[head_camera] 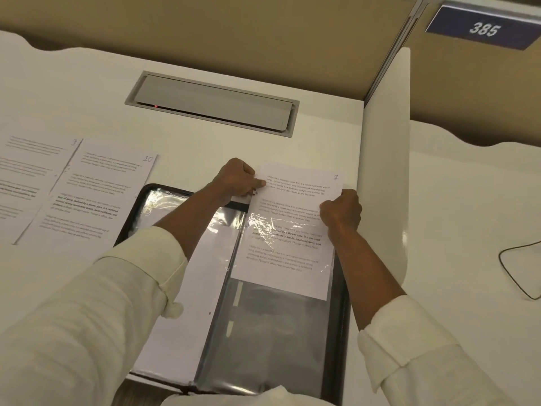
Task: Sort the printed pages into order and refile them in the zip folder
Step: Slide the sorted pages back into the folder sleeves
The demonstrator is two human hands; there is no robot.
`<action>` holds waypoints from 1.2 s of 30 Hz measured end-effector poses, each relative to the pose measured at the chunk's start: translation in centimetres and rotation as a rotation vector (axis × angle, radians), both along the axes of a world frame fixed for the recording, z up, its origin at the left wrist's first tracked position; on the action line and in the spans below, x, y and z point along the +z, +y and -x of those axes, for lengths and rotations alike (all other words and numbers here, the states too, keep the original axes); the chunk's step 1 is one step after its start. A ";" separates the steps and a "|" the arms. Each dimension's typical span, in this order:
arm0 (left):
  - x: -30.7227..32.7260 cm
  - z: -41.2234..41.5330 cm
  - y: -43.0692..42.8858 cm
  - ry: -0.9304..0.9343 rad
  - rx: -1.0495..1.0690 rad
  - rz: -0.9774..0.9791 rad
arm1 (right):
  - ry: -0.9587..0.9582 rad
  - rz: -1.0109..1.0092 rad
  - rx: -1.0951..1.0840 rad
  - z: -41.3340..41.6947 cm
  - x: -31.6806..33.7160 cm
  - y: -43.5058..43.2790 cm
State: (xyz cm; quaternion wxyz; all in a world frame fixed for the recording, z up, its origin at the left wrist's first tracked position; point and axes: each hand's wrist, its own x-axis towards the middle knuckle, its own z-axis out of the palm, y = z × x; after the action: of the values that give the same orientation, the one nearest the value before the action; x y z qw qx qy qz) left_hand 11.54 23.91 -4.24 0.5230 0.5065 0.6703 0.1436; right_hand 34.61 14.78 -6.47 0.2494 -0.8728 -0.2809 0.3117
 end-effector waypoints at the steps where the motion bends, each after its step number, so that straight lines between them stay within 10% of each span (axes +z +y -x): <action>1: 0.0 0.1 0.0 0.003 0.015 0.000 | 0.022 0.006 -0.009 -0.2 -0.2 0.1; 8: 0.2 1.3 -0.9 0.090 -0.187 0.017 | 0.007 -0.062 0.014 -0.1 1.5 1.3; 16: 0.6 1.9 -1.4 0.164 -0.399 0.003 | -0.246 0.100 0.623 0.3 3.6 5.7; 29: 0.1 1.9 -2.3 0.084 -0.330 -0.008 | -0.267 0.127 1.009 1.3 3.1 8.2; 36: 0.7 1.1 -3.7 0.428 -0.416 -0.423 | -0.236 0.107 1.138 1.4 4.1 9.5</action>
State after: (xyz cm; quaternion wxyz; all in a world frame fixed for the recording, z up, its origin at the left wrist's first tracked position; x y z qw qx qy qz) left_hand 10.40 20.21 -3.59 0.2723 0.7475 0.6028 0.0604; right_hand 33.23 24.31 -2.33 -0.0346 -0.6248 -0.7153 0.3112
